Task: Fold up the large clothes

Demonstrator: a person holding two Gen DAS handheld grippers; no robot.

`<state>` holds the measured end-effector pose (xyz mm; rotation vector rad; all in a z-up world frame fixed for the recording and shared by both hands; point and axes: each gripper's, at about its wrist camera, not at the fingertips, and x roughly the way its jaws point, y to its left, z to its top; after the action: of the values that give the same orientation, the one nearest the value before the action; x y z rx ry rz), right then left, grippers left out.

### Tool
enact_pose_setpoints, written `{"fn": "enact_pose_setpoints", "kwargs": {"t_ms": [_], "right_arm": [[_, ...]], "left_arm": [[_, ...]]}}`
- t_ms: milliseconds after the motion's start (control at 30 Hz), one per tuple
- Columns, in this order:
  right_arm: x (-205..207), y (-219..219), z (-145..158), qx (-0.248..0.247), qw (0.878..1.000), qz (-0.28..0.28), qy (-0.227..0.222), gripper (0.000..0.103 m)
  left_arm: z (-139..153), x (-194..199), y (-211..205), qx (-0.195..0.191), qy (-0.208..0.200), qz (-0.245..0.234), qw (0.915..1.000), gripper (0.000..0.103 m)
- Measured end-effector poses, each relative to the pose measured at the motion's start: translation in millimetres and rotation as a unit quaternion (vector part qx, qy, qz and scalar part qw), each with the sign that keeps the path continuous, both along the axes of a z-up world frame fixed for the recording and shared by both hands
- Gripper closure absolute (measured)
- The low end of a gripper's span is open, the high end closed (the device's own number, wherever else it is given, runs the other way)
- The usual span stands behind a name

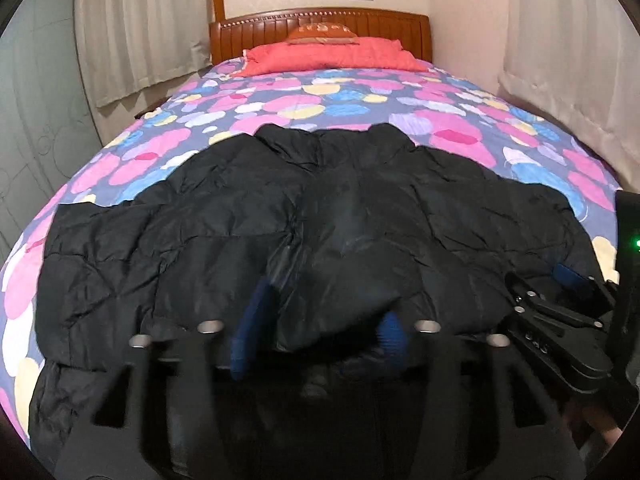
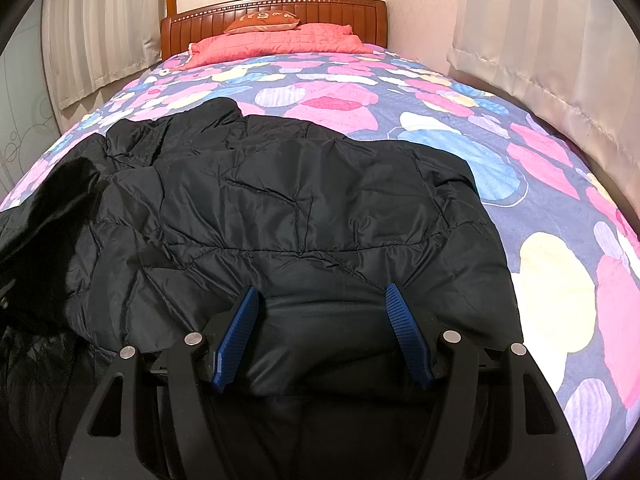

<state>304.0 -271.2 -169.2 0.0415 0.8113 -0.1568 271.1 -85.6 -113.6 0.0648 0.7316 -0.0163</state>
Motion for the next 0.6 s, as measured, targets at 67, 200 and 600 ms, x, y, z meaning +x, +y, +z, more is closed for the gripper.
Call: {"fn": "enact_pose_setpoints", "kwargs": {"t_ms": [67,200,600], "right_arm": [[0,0,0,0.0,1.0,0.0,0.0,0.037],[1,-1,4,0.003,1.0,0.001,0.003,0.037],[-8,58,57,0.085,0.994,0.067,-0.02,0.037]], "left_arm": [[5,-6,1,-0.004,-0.002,-0.003,1.0,0.044],[22,-30,13,-0.028,-0.009,-0.004,0.9996,0.037],[51,-91,113,0.006,-0.063,0.076,0.9951,0.024]]}}
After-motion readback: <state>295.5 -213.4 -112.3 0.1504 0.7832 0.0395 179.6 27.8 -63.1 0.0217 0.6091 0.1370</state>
